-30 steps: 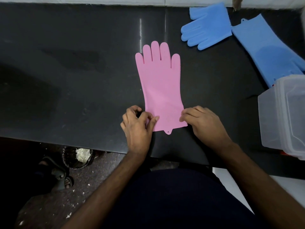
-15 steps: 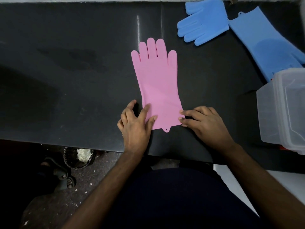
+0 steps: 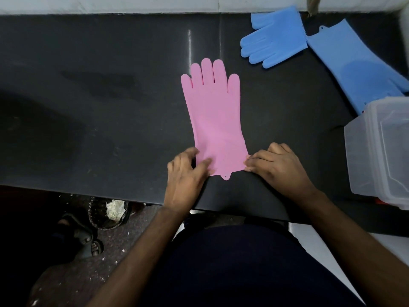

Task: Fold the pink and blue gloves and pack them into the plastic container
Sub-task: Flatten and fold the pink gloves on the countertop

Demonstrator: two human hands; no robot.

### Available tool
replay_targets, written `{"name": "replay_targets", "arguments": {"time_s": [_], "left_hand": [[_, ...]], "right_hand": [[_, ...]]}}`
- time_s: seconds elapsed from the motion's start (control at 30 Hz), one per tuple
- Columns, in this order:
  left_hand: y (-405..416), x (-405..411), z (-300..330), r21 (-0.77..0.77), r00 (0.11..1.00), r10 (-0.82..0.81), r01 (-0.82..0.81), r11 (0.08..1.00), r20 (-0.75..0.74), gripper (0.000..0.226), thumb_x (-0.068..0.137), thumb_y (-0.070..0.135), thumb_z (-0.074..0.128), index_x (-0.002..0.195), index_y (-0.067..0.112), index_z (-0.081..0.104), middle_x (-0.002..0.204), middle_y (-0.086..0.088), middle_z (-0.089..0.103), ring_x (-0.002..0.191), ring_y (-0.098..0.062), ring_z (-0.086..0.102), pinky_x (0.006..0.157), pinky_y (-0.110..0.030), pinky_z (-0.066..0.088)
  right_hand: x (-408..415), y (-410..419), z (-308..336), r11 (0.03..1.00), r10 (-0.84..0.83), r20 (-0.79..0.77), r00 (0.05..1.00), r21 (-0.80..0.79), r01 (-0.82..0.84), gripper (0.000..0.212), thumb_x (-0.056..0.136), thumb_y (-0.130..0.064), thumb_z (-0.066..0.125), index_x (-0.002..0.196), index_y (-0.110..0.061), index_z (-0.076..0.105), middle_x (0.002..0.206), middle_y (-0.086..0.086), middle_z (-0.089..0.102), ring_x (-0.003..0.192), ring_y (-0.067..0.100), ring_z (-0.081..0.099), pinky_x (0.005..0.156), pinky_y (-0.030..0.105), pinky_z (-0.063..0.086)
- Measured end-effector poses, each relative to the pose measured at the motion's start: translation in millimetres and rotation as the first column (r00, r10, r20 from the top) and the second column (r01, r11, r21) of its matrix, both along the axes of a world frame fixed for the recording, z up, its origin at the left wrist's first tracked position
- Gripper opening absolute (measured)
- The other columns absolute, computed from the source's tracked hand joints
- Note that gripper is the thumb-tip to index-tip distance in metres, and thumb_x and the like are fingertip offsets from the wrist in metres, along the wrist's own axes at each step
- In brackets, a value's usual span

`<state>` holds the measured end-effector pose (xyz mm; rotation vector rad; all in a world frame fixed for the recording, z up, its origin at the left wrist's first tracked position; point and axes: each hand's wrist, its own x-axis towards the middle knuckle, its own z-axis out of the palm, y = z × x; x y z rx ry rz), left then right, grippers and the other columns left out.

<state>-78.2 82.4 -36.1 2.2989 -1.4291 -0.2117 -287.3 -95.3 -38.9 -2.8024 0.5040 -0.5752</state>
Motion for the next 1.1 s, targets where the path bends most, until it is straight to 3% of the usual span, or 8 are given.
{"name": "replay_targets", "arguments": {"time_s": [0.13, 0.3, 0.43, 0.5, 0.63, 0.73, 0.9, 1.1], "left_hand": [[23, 13, 2, 0.030, 0.841, -0.424, 0.440, 0.897, 0.337, 0.036, 0.098, 0.018, 0.050, 0.123, 0.011, 0.074, 0.113, -0.008, 0.072, 0.107, -0.027, 0.068, 0.087, -0.035, 0.047], [26, 15, 5, -0.019, 0.787, -0.399, 0.461, 0.887, 0.470, 0.034, 0.096, 0.006, 0.050, 0.117, 0.004, 0.076, 0.113, -0.011, 0.075, 0.103, -0.029, 0.073, 0.088, -0.037, 0.056], [22, 16, 9, -0.061, 0.819, -0.386, 0.451, 0.890, 0.425, 0.027, 0.090, -0.002, 0.066, 0.114, 0.003, 0.077, 0.108, -0.010, 0.076, 0.095, -0.029, 0.074, 0.080, -0.037, 0.061], [19, 17, 13, -0.101, 0.868, -0.349, 0.406, 0.908, 0.352, 0.036, 0.081, -0.005, 0.081, 0.114, 0.006, 0.074, 0.104, -0.008, 0.076, 0.089, -0.027, 0.073, 0.075, -0.036, 0.059], [13, 21, 18, -0.058, 0.867, -0.391, 0.428, 0.902, 0.310, 0.055, 0.077, -0.001, 0.084, 0.118, 0.016, 0.052, 0.108, -0.010, 0.071, 0.087, -0.029, 0.068, 0.074, -0.037, 0.056], [17, 21, 17, -0.054, 0.861, -0.404, 0.440, 0.896, 0.311, 0.051, 0.072, -0.002, 0.088, 0.117, 0.012, 0.067, 0.107, -0.008, 0.072, 0.088, -0.026, 0.069, 0.074, -0.035, 0.056], [24, 25, 14, -0.149, 0.898, -0.371, 0.411, 0.899, 0.238, 0.043, 0.075, -0.009, 0.086, 0.114, 0.005, 0.076, 0.101, -0.002, 0.077, 0.086, -0.021, 0.072, 0.083, -0.032, 0.051], [24, 19, 11, -0.148, 0.889, -0.321, 0.384, 0.912, 0.326, 0.024, 0.092, 0.006, 0.061, 0.107, 0.009, 0.080, 0.112, -0.005, 0.077, 0.088, -0.024, 0.074, 0.078, -0.033, 0.057]], "right_hand": [[-4, 1, -1, 0.980, 0.098, -0.037, 0.995, -0.172, -0.103, 0.010, 0.099, -0.018, 0.067, 0.106, -0.017, 0.075, 0.101, -0.004, 0.075, 0.078, 0.021, 0.052, 0.072, 0.035, 0.039], [-9, -7, 1, 0.924, 0.199, -0.074, 0.977, -0.319, -0.212, 0.023, 0.101, -0.006, 0.058, 0.115, -0.011, 0.074, 0.111, 0.003, 0.074, 0.082, 0.023, 0.055, 0.071, 0.036, 0.043], [-4, -5, 6, 0.926, 0.190, -0.075, 0.979, -0.319, -0.204, 0.016, 0.100, -0.010, 0.062, 0.111, -0.010, 0.075, 0.108, 0.003, 0.074, 0.079, 0.024, 0.063, 0.068, 0.037, 0.047], [-1, -4, 8, 0.943, 0.158, -0.061, 0.986, -0.285, -0.169, 0.015, 0.103, -0.017, 0.060, 0.107, -0.012, 0.074, 0.106, 0.002, 0.073, 0.080, 0.024, 0.062, 0.069, 0.038, 0.048], [2, -4, 12, 0.969, 0.093, -0.024, 0.995, -0.229, -0.096, 0.013, 0.102, -0.018, 0.060, 0.108, -0.013, 0.070, 0.101, 0.000, 0.072, 0.082, 0.025, 0.059, 0.071, 0.037, 0.045], [2, -2, 10, 0.956, 0.136, -0.061, 0.989, -0.253, -0.147, 0.019, 0.096, -0.011, 0.069, 0.115, -0.012, 0.069, 0.098, 0.001, 0.072, 0.082, 0.024, 0.059, 0.070, 0.036, 0.044], [-5, -3, 6, 0.944, 0.181, -0.089, 0.979, -0.262, -0.198, 0.034, 0.091, -0.006, 0.074, 0.124, -0.009, 0.069, 0.103, 0.002, 0.072, 0.086, 0.024, 0.060, 0.075, 0.034, 0.041], [1, 1, 13, 0.964, 0.154, -0.059, 0.986, -0.210, -0.163, 0.020, 0.094, -0.011, 0.072, 0.115, -0.011, 0.073, 0.099, 0.001, 0.073, 0.082, 0.023, 0.061, 0.070, 0.036, 0.047]]}}
